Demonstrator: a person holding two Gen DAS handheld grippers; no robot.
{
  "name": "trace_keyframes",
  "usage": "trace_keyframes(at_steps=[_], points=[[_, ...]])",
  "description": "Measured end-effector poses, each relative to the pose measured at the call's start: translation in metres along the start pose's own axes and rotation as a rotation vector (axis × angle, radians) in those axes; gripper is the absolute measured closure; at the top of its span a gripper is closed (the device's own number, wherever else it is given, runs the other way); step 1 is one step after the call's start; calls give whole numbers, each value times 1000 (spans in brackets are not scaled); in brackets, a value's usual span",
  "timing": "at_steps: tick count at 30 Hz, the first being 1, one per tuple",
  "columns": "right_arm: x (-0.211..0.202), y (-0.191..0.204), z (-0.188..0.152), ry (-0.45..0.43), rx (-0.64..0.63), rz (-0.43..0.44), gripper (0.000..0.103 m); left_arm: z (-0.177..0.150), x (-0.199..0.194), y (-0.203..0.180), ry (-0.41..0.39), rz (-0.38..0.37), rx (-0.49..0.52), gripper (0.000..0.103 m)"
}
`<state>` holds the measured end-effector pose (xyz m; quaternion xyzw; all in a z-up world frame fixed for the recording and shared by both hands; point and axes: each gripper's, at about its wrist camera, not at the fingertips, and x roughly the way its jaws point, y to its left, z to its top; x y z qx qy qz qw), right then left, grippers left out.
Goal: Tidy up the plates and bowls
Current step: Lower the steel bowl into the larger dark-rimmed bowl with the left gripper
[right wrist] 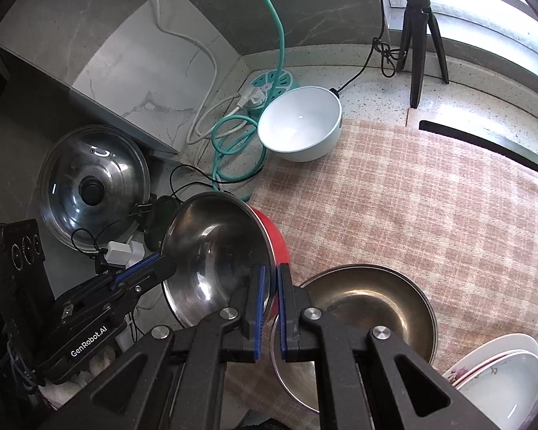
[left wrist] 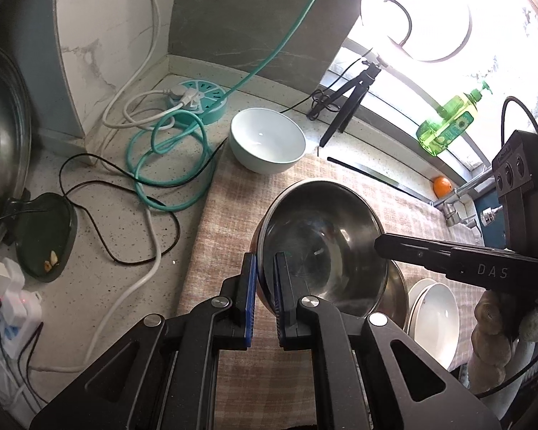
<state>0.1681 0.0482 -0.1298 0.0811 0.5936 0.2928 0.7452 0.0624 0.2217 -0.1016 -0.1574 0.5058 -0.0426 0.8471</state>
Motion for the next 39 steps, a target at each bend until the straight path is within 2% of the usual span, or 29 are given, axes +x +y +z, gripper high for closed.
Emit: trace_keyframes(at_steps=[9, 21, 39], points=[[-32, -23, -16, -40, 47, -22, 97, -2, 5, -34, 26, -36, 80, 95], [-52, -58, -47, -55, 129, -41, 96, -18, 17, -72, 77, -67, 168, 95], [-36, -76, -74, -22, 179, -59, 97, -38, 44, -78, 165, -48, 208, 95]])
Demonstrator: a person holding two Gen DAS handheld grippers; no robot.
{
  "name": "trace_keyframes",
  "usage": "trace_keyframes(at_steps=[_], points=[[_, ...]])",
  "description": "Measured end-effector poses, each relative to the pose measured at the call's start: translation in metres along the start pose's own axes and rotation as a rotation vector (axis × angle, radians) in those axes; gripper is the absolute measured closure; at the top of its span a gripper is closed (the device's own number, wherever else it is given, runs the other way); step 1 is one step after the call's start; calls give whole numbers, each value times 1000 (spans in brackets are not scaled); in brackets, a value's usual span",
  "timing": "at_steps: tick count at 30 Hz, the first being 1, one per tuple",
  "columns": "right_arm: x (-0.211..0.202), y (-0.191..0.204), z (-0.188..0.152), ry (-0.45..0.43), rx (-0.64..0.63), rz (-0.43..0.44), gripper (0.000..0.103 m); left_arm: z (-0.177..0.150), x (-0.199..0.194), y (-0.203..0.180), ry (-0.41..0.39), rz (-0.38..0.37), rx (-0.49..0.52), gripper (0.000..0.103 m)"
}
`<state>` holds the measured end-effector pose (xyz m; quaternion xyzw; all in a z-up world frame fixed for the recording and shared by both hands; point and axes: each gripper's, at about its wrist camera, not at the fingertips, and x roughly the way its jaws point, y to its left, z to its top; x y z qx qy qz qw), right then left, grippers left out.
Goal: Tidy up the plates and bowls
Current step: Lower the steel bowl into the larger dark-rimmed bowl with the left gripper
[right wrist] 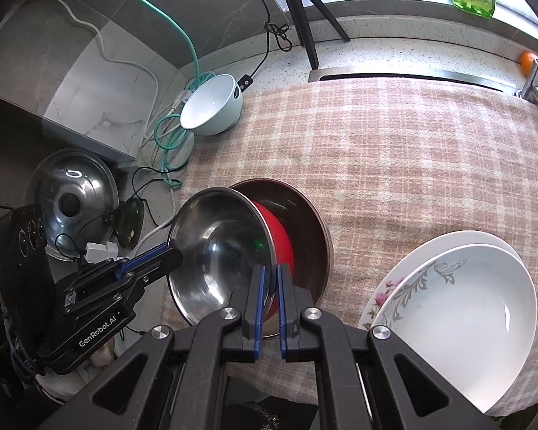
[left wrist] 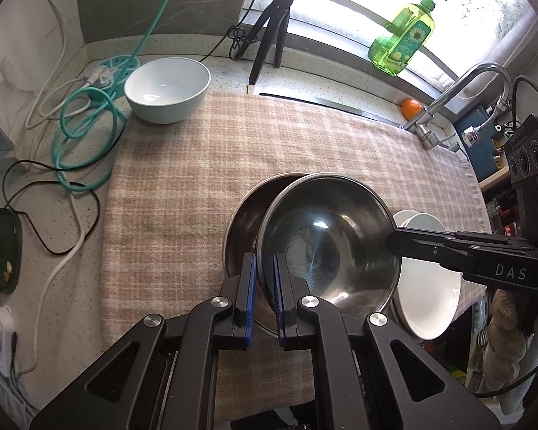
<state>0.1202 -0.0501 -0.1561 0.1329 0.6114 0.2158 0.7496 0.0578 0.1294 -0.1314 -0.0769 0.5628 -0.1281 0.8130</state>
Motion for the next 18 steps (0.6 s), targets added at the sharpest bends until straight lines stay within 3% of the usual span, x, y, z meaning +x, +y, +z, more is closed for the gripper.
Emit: trace_keyframes(at_steps=[18], points=[[24, -5, 3, 33, -12, -58, 97, -1, 22, 2, 46, 27, 16, 95]])
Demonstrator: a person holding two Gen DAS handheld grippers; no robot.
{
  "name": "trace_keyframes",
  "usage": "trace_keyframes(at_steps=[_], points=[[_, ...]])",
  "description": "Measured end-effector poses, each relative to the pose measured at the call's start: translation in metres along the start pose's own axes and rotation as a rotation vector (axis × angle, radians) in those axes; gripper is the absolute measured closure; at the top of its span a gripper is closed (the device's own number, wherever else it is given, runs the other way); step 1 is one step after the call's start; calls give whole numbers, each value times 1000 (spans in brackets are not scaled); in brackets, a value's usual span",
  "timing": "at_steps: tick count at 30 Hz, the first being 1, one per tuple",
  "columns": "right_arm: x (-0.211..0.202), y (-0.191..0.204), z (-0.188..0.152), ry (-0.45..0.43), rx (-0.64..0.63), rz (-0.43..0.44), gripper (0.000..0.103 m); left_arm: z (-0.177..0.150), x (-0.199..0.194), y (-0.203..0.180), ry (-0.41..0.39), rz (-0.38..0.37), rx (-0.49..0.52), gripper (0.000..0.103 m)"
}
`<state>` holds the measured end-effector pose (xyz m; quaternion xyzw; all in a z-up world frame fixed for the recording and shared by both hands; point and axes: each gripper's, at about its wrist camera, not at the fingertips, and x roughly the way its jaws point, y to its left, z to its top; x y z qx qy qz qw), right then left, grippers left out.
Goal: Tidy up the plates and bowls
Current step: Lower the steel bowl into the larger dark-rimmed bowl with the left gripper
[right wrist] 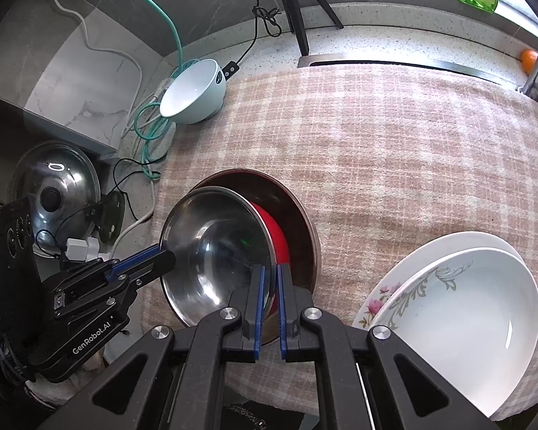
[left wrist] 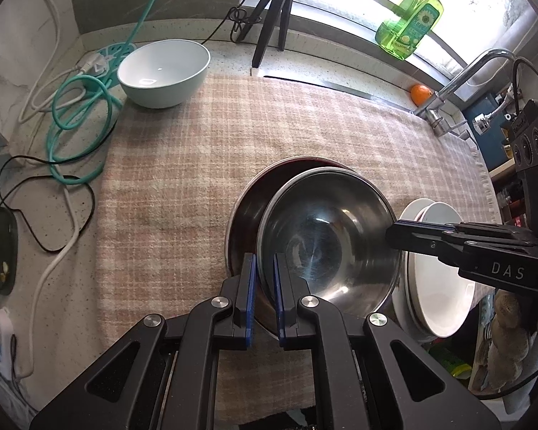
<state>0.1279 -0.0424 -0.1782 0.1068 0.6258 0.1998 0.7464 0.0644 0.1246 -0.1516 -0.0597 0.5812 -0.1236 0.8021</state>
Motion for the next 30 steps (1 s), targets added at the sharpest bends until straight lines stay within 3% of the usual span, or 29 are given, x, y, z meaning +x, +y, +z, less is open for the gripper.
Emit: trace_keyframes(at_steps=[30], points=[[21, 0, 5, 37, -40, -53, 95, 0, 14, -1, 23, 42, 36, 95]])
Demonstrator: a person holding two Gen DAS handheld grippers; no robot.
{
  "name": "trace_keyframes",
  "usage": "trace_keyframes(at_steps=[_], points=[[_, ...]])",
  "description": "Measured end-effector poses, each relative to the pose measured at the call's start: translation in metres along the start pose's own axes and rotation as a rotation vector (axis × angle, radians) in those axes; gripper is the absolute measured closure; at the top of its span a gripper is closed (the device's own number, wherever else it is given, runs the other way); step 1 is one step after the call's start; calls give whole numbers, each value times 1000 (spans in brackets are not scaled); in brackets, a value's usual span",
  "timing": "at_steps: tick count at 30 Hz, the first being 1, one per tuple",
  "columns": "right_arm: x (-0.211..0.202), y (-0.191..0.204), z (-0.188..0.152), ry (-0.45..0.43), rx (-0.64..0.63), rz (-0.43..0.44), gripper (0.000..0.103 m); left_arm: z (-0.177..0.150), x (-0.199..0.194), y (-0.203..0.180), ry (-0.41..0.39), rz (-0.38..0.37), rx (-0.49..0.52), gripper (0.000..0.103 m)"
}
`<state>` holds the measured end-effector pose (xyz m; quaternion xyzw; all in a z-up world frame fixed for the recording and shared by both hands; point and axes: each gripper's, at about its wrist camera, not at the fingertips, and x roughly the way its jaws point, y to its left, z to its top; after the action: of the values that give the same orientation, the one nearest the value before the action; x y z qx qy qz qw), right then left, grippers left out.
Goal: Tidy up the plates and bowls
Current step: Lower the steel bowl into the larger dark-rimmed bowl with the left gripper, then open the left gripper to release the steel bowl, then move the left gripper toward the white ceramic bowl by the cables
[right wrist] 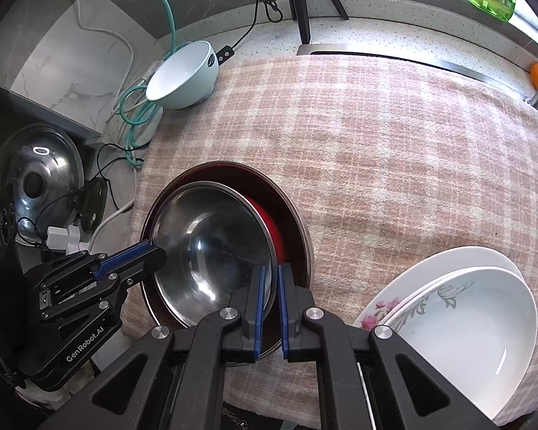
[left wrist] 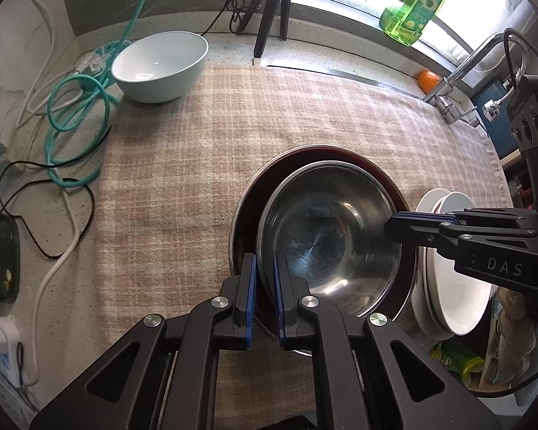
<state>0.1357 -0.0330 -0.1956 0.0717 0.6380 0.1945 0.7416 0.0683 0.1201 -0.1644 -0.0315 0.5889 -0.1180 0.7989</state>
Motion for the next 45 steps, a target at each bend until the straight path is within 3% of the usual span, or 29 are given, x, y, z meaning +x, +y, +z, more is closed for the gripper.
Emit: trace_keyframes(at_steps=[27, 33, 45], points=[[-5, 7, -6, 23, -32, -31, 89, 5, 0, -4, 6, -5, -8, 92], [-20, 11, -8, -10, -51, -28, 89, 5, -6, -1, 0, -13, -11, 92], [-57, 19, 2, -138, -79, -32, 89, 8, -39, 27, -93, -27, -100, 92]])
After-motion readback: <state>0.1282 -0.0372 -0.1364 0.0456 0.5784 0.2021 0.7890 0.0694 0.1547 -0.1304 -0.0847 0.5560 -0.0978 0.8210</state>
